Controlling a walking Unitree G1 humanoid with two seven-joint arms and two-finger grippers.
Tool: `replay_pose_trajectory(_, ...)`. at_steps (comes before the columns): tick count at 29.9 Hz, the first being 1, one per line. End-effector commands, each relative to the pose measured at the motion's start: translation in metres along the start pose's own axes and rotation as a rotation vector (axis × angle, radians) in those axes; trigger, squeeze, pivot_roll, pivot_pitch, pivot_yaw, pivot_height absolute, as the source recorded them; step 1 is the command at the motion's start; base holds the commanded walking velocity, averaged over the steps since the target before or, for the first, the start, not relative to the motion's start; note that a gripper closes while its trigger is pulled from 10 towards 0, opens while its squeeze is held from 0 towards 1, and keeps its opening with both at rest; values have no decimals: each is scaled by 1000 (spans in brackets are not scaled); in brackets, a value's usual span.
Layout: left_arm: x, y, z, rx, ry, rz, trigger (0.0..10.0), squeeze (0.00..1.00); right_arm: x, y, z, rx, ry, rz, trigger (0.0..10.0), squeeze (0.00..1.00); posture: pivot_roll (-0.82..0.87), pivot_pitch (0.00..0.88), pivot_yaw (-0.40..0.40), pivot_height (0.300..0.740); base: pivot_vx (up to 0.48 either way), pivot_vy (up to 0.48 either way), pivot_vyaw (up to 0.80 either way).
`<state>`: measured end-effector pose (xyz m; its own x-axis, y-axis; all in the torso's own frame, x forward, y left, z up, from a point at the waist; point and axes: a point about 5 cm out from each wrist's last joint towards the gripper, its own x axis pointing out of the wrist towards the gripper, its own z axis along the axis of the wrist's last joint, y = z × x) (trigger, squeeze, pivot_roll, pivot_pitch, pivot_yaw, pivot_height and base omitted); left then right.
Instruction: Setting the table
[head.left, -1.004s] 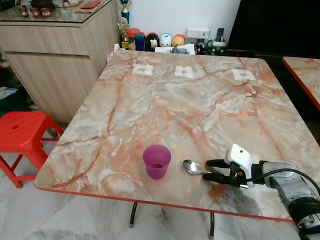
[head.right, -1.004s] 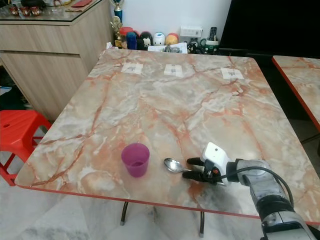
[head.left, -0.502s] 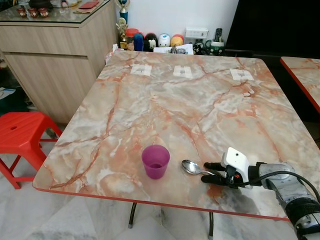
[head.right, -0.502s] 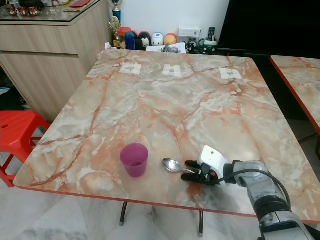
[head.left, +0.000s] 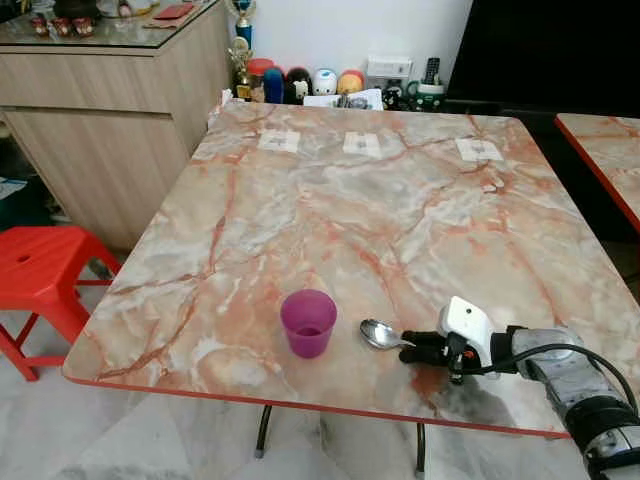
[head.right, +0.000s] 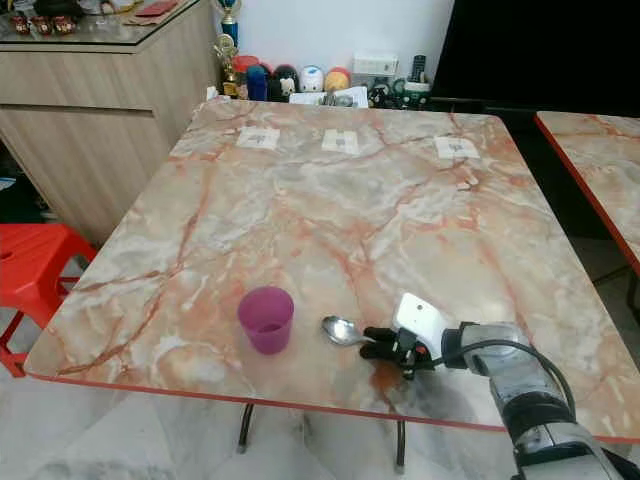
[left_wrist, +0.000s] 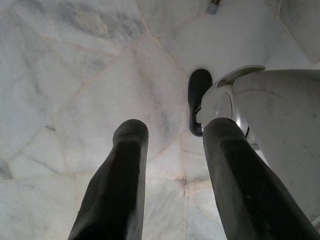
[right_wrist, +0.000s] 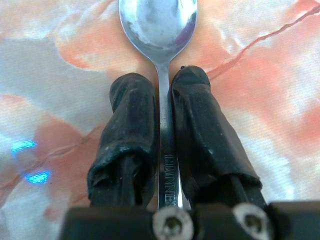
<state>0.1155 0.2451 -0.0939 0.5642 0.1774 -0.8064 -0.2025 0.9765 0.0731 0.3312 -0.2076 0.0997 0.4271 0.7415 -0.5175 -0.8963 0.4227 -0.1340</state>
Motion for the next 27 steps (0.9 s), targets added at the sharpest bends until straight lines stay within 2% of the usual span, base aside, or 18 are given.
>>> replay_pose_trajectory(1,-3,3,-10,0,38,8,10000,0,4,10,-20,37,102,22,0,0,126,146,-26,740,0,0,0)
replay_pose_trajectory(9,-3,2,-10,4,39,6,10000,0,4,6,-19,37,84,-43,0,0,124,142,-26,740,0,0,0)
replay_pose_trajectory(15,-3,2,-10,4,39,6,10000,0,3,-2,-13,73,4,-183,0,0,123,145,-28,740,0,0,0)
replay_pose_trajectory(19,-3,2,-10,2,38,5,10000,0,0,-16,2,126,-165,-393,0,0,117,153,-31,740,0,0,0)
replay_pose_trajectory(20,-3,2,-9,0,37,6,10000,0,-3,-23,7,174,-221,-507,0,0,117,157,-33,740,0,0,0)
replay_pose_trajectory(21,-3,2,-9,0,37,6,10000,0,-5,-26,8,199,-241,-559,0,0,117,158,-33,740,0,0,0)
replay_pose_trajectory(22,-3,2,-9,-1,37,6,10000,0,-8,-31,15,234,-323,-656,10000,0,117,158,-33,740,0,0,0)
replay_pose_trajectory(25,-3,2,-9,-2,36,7,10000,0,-8,-32,23,277,-419,-725,10000,0,110,160,-31,740,0,0,0)
replay_pose_trajectory(26,-3,2,-9,-1,37,6,10000,0,-7,-31,28,284,-473,-791,10000,0,110,160,-31,740,0,0,0)
replay_pose_trajectory(27,-3,2,-9,-1,37,6,10000,0,-7,-31,28,284,-473,-791,10000,0,110,160,-31,740,0,0,0)
